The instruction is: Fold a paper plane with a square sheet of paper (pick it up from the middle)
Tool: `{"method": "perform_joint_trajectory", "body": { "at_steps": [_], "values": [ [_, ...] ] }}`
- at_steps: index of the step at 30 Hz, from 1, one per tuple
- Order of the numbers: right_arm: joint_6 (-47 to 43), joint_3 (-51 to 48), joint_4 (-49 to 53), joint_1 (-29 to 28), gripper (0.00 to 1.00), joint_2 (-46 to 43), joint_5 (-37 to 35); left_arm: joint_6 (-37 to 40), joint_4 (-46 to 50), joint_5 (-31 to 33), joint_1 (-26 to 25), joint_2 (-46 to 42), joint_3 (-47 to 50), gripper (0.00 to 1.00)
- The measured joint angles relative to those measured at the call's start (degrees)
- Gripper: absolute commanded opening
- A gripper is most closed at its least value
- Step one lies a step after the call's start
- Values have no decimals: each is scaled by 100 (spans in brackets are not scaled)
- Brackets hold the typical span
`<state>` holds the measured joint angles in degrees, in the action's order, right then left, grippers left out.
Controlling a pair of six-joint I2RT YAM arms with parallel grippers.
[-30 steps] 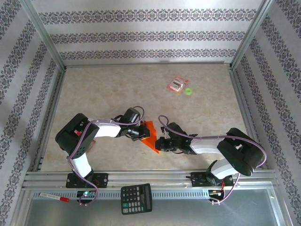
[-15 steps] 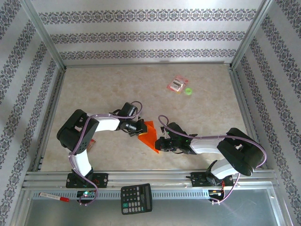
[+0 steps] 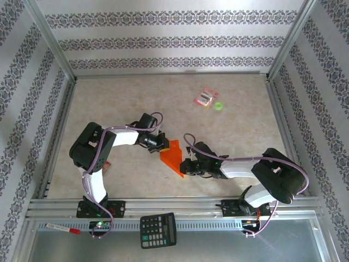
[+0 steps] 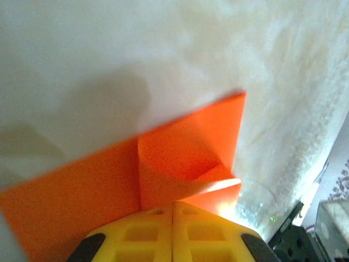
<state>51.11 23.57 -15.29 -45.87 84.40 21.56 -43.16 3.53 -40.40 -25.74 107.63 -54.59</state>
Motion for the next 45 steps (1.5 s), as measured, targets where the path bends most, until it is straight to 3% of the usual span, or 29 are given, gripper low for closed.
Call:
{"method": "perform_joint_trajectory", "body": {
  "at_steps": [11, 23, 27, 32, 35, 40, 45],
  "values": [
    [0, -114, -37, 2, 0, -83, -2, 83, -4, 157, 411, 297, -422, 10],
    [0, -151, 2, 2, 0, -166, 2, 74, -201, 470, 907, 258, -560, 20],
    [-2, -118, 74, 2, 0, -166, 17, -188, -439, 461, 621, -658, 181, 17],
    [-17, -15, 245, 2, 0, -146, 31, -588, -940, 374, -291, -1403, 734, 9],
    [-28, 22, 310, 2, 0, -140, 35, -732, -1174, 271, -538, -1211, 787, 4],
    [-44, 63, 393, 2, 0, -138, 37, -782, -1346, 181, -527, -391, 656, 1],
    [-85, 118, 588, 2, 0, -184, 46, -702, -1353, 153, -485, -120, 605, 0]
  ]
}}
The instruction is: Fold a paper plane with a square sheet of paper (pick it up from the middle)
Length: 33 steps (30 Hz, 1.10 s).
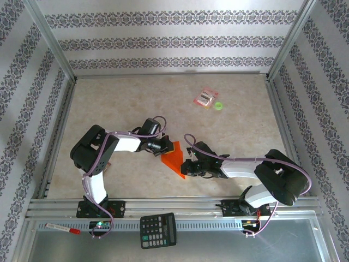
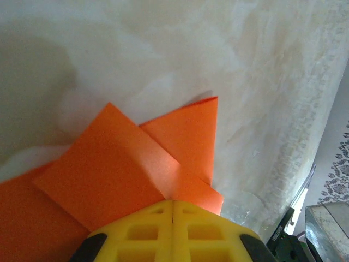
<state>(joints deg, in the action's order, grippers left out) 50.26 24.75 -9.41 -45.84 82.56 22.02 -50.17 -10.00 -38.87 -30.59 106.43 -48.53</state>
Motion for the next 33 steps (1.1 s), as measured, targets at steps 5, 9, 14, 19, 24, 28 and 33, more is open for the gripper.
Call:
{"method": "perform_joint_trajectory", "body": {
  "at_steps": [5, 9, 14, 19, 24, 28, 33],
  "values": [
    [-155, 42, 577, 15, 6, -321, 52, 68, -103, -116, 24, 68, 2, 0],
    [-256, 273, 885, 114, 8, -557, 164, 122, -199, -146, 31, 85, 28, 0],
    [-402, 809, 874, 269, 8, -389, 330, 177, -269, -166, 33, 85, 63, 0],
    [-527, 1163, 789, 299, 7, 245, 459, 199, -271, -168, 33, 85, 63, 0],
    [-605, 1403, 695, 302, 5, 846, 588, 262, -269, -173, 33, 85, 63, 0],
    [-699, 1537, 621, 339, 3, 1182, 662, 321, -267, -186, 33, 85, 63, 0],
    [-739, 1563, 570, 461, 1, 1414, 769, 358, -267, -186, 33, 85, 63, 0]
  ]
}}
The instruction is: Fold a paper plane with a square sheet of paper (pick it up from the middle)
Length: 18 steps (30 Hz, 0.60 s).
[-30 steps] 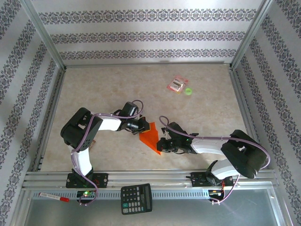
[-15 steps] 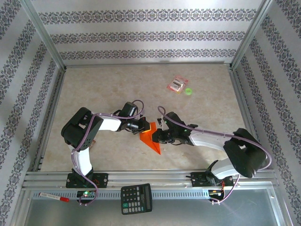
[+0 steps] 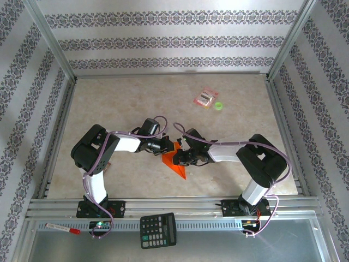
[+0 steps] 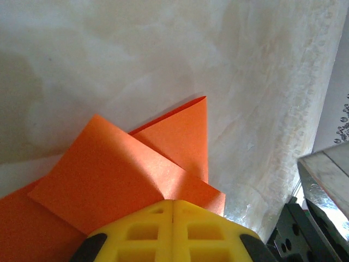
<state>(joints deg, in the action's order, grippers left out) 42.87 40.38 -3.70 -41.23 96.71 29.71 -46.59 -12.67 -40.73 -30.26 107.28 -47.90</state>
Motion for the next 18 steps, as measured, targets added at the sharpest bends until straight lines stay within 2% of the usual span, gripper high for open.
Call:
{"method": "perform_joint_trajectory", "body": {
  "at_steps": [7, 18],
  "values": [
    [28, -380, -549, 63, 0, -83, 133, 72, 9, 0, 0, 0, -2, 0],
    [302, -1386, -1056, -31, 0, -870, 35, 181, 35, -4, 4, -2, -7, 0]
  ]
}}
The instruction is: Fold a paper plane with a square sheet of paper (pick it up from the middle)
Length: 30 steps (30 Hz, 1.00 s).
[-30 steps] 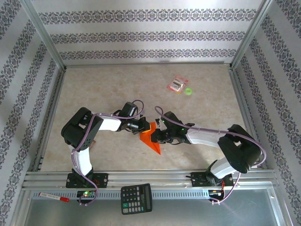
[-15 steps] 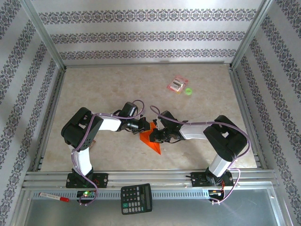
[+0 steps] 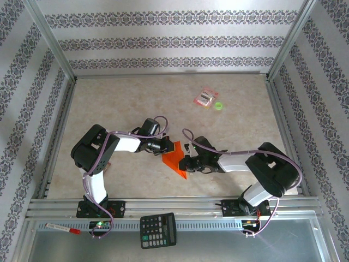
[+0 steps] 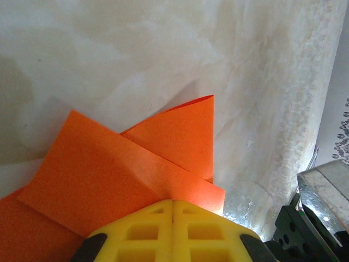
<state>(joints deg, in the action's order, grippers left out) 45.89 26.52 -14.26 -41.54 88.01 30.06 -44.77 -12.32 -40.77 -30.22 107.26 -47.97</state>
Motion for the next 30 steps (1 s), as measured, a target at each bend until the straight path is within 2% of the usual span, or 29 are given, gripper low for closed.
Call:
{"method": "perform_joint_trajectory", "body": {
  "at_steps": [15, 19, 21, 26, 30],
  "values": [
    [680, -1080, 31, -682, 0, -1344, -577, 87, 50, -20, 0, 0, -9, 0],
    [691, -1167, 601, -715, 0, -1818, -581, 87, 50, -17, 2, 0, -9, 0],
    [623, -1165, 1049, -616, 3, -2157, -553, 85, 63, -20, 2, -2, -22, 1],
    [326, -839, 1810, -247, 20, -2933, -737, -31, 90, -35, 11, -35, -66, 19],
    [98, -382, 1716, -131, 28, -2817, -1128, -221, 101, -39, 66, -245, -114, 38]
  ]
}}
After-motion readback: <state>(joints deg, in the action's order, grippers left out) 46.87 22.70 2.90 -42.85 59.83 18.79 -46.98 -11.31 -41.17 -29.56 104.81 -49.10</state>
